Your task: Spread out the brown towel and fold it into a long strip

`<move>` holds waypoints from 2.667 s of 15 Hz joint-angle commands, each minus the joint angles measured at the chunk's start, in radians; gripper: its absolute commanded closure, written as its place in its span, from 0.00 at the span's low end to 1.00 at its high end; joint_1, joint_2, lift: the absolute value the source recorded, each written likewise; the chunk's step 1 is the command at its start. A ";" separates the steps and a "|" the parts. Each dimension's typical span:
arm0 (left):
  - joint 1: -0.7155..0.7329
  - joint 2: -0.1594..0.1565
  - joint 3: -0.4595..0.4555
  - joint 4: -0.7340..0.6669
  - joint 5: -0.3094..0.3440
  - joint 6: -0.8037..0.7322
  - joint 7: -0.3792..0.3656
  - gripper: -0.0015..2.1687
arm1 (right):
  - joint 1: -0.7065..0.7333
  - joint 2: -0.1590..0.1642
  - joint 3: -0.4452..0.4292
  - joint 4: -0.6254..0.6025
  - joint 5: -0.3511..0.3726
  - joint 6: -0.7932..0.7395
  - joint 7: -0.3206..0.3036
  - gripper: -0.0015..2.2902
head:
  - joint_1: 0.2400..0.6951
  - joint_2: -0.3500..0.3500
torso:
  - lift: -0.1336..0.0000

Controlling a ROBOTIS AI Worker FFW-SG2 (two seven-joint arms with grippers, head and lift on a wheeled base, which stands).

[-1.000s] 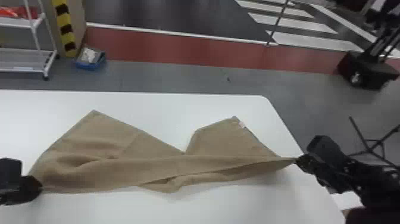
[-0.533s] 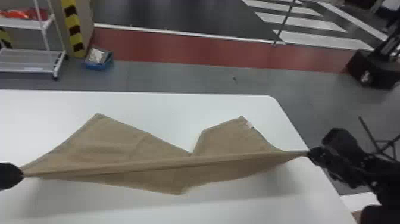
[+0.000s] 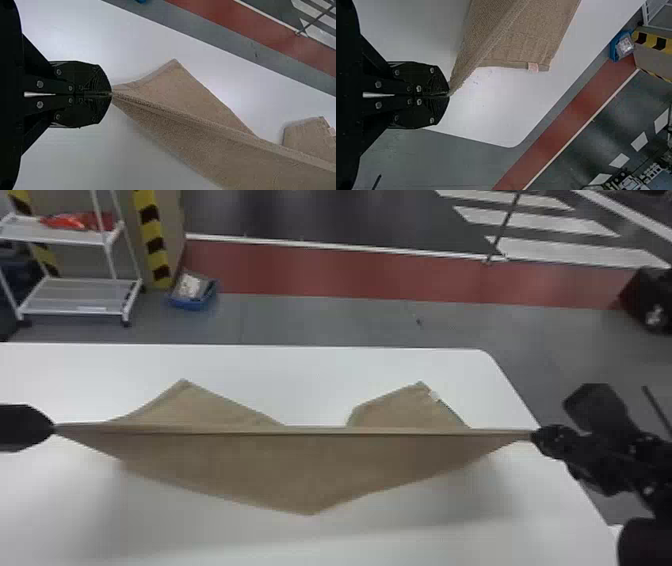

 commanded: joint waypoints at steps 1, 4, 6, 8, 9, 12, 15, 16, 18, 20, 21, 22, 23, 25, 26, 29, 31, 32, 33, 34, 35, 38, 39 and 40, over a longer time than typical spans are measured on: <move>0.015 -0.001 0.049 -0.052 0.011 0.011 -0.002 0.83 | 0.010 0.000 -0.016 -0.040 -0.043 0.009 0.007 0.66 | 1.00 0.28 | 0.08; 0.010 -0.022 0.021 -0.063 0.051 0.018 0.070 0.83 | -0.016 0.003 0.040 -0.052 -0.080 0.064 0.006 0.66 | 1.00 0.32 | 0.08; -0.063 -0.052 -0.086 0.014 0.042 0.018 0.150 0.83 | -0.101 0.010 0.139 -0.020 -0.080 0.165 -0.014 0.66 | 1.00 0.34 | 0.08; -0.218 -0.104 -0.180 0.169 0.015 0.024 0.194 0.83 | -0.210 0.013 0.228 0.035 -0.078 0.261 -0.046 0.66 | 1.00 0.34 | 0.08; -0.298 -0.128 -0.220 0.245 -0.006 0.030 0.225 0.83 | -0.268 0.014 0.263 0.065 -0.078 0.297 -0.071 0.66 | 1.00 0.34 | 0.08; -0.637 -0.200 -0.272 0.638 -0.052 0.027 0.394 0.87 | -0.535 0.033 0.338 0.276 -0.063 0.389 -0.158 0.66 | 0.86 0.32 | 0.08; -0.863 -0.208 -0.258 0.897 -0.046 0.024 0.662 0.99 | -0.745 0.030 0.352 0.447 -0.064 0.396 -0.206 0.66 | 0.60 0.33 | 0.08; -0.878 -0.205 -0.231 0.885 -0.043 0.030 0.688 0.99 | -0.797 0.026 0.352 0.456 -0.069 0.399 -0.214 0.66 | 0.52 0.34 | 0.08; -0.817 -0.188 -0.178 0.664 -0.011 0.128 0.641 0.99 | -0.816 0.014 0.352 0.402 -0.100 0.448 -0.201 0.66 | 0.31 0.37 | 0.08; -0.606 -0.137 -0.120 0.376 0.054 0.171 0.598 0.99 | -0.716 -0.015 0.340 0.241 -0.126 0.485 -0.135 0.66 | 0.23 0.41 | 0.08; -0.461 -0.116 -0.063 0.228 0.126 0.183 0.568 0.99 | -0.616 -0.027 0.329 0.121 -0.132 0.503 -0.095 0.66 | 0.23 0.43 | 0.08; -0.326 -0.114 -0.011 0.120 0.175 0.174 0.564 0.99 | -0.510 -0.035 0.315 0.022 -0.133 0.500 -0.068 0.66 | 0.25 0.45 | 0.08; -0.166 -0.116 0.032 0.018 0.204 0.146 0.568 0.99 | -0.380 -0.038 0.303 -0.064 -0.132 0.481 -0.049 0.66 | 0.30 0.47 | 0.08; 0.072 -0.121 0.073 -0.037 0.238 -0.016 0.591 0.99 | -0.177 -0.039 0.292 -0.138 -0.120 0.362 -0.030 0.66 | 0.59 0.52 | 0.08; 0.159 -0.118 0.082 -0.017 0.255 -0.090 0.615 0.99 | -0.102 -0.039 0.297 -0.149 -0.114 0.307 -0.030 0.66 | 0.72 0.53 | 0.08; 0.316 -0.113 0.107 0.054 0.279 -0.280 0.610 0.99 | 0.059 -0.047 0.294 -0.149 -0.071 0.196 0.027 0.66 | 1.00 0.55 | 0.08; 0.357 -0.090 0.113 0.077 0.278 -0.332 0.564 0.99 | 0.120 -0.056 0.272 -0.152 -0.064 0.162 0.072 0.66 | 1.00 0.55 | 0.08; 0.365 -0.082 0.127 0.080 0.276 -0.344 0.512 0.99 | 0.148 -0.058 0.255 -0.159 -0.064 0.141 0.089 0.66 | 1.00 0.54 | 0.08; 0.368 -0.082 0.145 0.078 0.281 -0.375 0.467 0.99 | 0.169 -0.056 0.237 -0.172 -0.066 0.119 0.118 0.66 | 1.00 0.54 | 0.08; 0.380 -0.079 0.165 0.075 0.282 -0.378 0.441 0.99 | 0.194 -0.056 0.223 -0.179 -0.066 0.116 0.144 0.66 | 1.00 0.53 | 0.08; 0.394 -0.067 0.187 0.077 0.281 -0.381 0.426 0.99 | 0.217 -0.055 0.203 -0.187 -0.066 0.089 0.158 0.66 | 1.00 0.54 | 0.08; 0.408 -0.059 0.243 0.067 0.322 -0.427 0.345 0.99 | 0.247 -0.049 0.089 -0.213 -0.084 0.043 0.201 0.66 | 1.00 0.56 | 0.08; 0.411 -0.059 0.260 0.057 0.333 -0.430 0.318 0.99 | 0.234 -0.050 0.034 -0.208 -0.097 0.037 0.201 0.66 | 1.00 0.55 | 0.08; 0.408 -0.052 0.269 0.057 0.338 -0.430 0.300 0.99 | 0.209 -0.053 0.002 -0.198 -0.097 0.037 0.207 0.66 | 1.00 0.52 | 0.08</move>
